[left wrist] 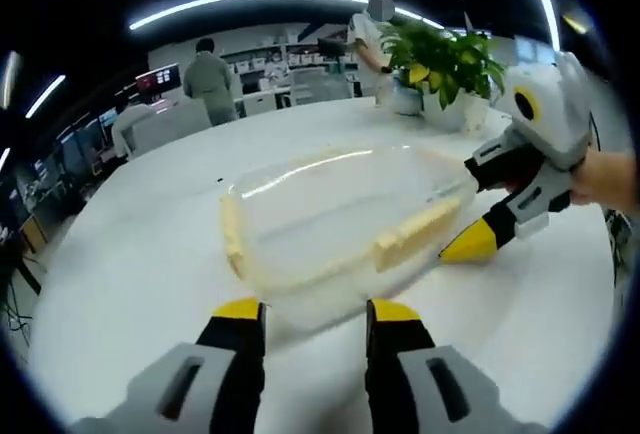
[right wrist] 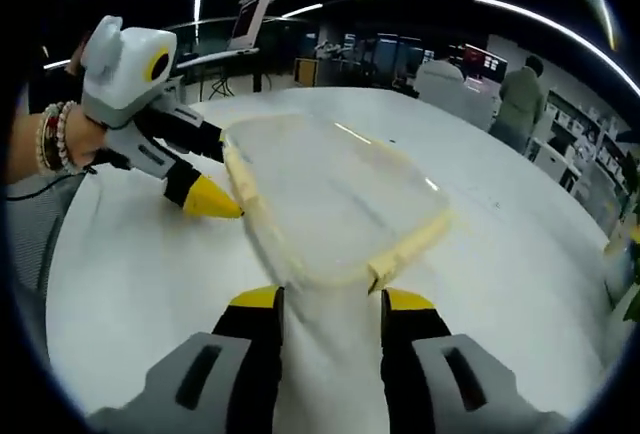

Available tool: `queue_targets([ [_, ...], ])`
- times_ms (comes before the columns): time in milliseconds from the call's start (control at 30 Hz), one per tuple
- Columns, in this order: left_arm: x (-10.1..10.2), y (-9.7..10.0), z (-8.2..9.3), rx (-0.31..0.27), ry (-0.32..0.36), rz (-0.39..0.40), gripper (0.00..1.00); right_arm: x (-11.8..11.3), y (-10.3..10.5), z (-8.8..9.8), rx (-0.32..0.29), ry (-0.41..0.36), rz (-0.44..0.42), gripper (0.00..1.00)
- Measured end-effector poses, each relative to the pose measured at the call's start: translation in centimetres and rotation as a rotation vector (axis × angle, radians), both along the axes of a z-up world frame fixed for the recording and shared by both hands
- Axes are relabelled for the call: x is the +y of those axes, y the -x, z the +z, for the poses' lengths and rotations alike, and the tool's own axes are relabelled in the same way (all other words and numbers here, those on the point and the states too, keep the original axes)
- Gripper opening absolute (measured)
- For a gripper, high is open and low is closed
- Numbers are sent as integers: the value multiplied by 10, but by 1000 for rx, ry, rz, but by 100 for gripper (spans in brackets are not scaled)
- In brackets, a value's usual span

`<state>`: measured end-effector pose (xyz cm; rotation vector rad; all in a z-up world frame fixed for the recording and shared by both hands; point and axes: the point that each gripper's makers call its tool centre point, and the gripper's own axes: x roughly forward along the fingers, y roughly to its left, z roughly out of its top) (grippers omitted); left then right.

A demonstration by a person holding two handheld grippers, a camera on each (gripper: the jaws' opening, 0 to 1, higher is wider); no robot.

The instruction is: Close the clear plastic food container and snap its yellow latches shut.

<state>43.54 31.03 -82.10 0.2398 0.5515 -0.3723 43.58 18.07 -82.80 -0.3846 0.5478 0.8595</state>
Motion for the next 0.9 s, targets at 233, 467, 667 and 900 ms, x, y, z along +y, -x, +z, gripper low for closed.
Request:
queue_targets([
  [233,18,-1,-1,-7,-23,22,15,3,-13,-2,29,-33,-29,11],
  [467,29,-7,3,-30,-48,60,7,12,-10,5,10,-56,-15,0],
  [667,34,-16,9,-49,-44,99,1,18,-7,6,13,-70,-2,0],
  [900,39,-16,15,-59,-1,150,0,7,-9,5,20,-87,-59,0],
])
